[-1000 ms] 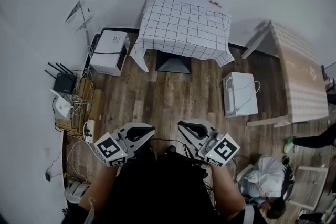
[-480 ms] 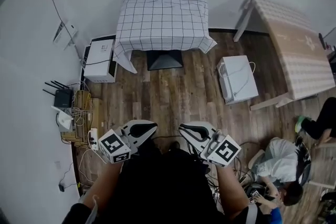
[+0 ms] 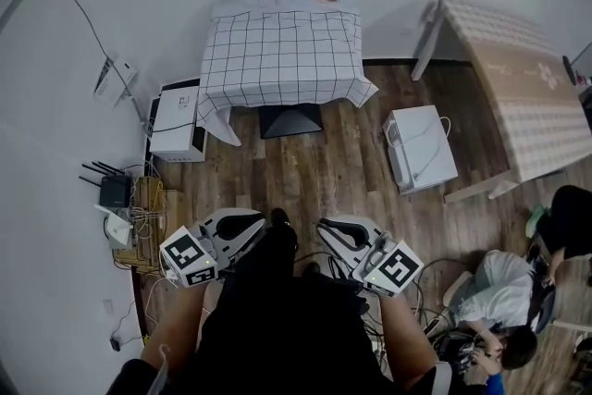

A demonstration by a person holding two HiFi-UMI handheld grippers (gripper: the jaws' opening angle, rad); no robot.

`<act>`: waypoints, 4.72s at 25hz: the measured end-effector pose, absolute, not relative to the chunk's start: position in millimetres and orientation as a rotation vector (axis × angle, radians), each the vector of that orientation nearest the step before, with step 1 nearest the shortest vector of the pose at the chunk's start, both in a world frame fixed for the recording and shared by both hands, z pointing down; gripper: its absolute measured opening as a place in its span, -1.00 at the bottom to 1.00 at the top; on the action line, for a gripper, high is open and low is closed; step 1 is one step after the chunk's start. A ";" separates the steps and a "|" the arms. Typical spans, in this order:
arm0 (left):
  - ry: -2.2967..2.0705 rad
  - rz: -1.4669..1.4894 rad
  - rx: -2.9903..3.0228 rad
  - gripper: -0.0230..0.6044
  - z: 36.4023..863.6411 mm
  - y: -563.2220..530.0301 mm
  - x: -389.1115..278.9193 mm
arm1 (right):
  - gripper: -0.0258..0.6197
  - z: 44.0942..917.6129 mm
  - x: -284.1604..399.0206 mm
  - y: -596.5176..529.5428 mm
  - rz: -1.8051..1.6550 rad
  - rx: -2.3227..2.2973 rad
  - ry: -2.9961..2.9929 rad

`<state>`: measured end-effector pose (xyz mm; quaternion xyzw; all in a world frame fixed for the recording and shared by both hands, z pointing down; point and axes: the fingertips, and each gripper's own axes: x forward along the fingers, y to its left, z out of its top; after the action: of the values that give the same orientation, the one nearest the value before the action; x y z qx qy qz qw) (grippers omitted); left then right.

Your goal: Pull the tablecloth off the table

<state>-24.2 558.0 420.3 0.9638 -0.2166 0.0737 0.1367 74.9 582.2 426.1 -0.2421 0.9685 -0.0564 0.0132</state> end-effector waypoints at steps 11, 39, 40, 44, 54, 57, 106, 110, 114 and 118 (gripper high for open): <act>-0.671 0.132 2.751 -0.92 431.9 425.1 -55.8 | -0.85 438.8 67.4 460.3 -0.264 -0.801 3.116; -0.790 0.211 2.603 -0.92 481.2 115.1 -96.1 | -0.85 451.0 19.3 106.8 -0.363 -0.658 3.209; -0.799 0.237 2.590 -0.92 481.7 103.7 -93.0 | -0.85 451.9 22.4 90.4 -0.353 -0.632 3.220; -0.812 0.362 2.567 -0.92 485.5 67.6 -85.6 | -0.85 449.5 30.8 33.9 -0.353 -0.533 3.203; -0.695 0.586 2.634 -0.92 475.6 -13.0 -53.8 | -0.84 461.4 60.9 -60.9 -0.316 -0.445 3.245; -0.719 0.576 2.659 -0.92 466.1 -37.6 -51.9 | -0.79 469.1 62.4 -79.8 -0.317 -0.435 3.280; -0.474 1.184 2.683 0.11 652.1 -160.6 -89.7 | 0.00 657.3 -16.5 -157.4 -0.383 -0.539 3.893; -0.470 1.204 2.671 0.11 656.1 -160.9 -89.5 | 0.00 662.3 -15.9 -158.5 -0.371 -0.556 3.918; -0.463 1.248 2.660 0.11 661.9 -160.2 -89.6 | 0.00 665.7 -15.4 -160.3 -0.376 -0.575 3.932; -0.457 1.238 2.655 0.11 663.1 -160.4 -89.2 | 0.00 664.6 -15.5 -161.7 -0.389 -0.591 3.927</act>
<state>-89.2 -160.4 663.1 0.8919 -0.1535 0.4161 0.0884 -15.5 -161.7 664.6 -0.1349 0.8969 -0.0888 -0.4116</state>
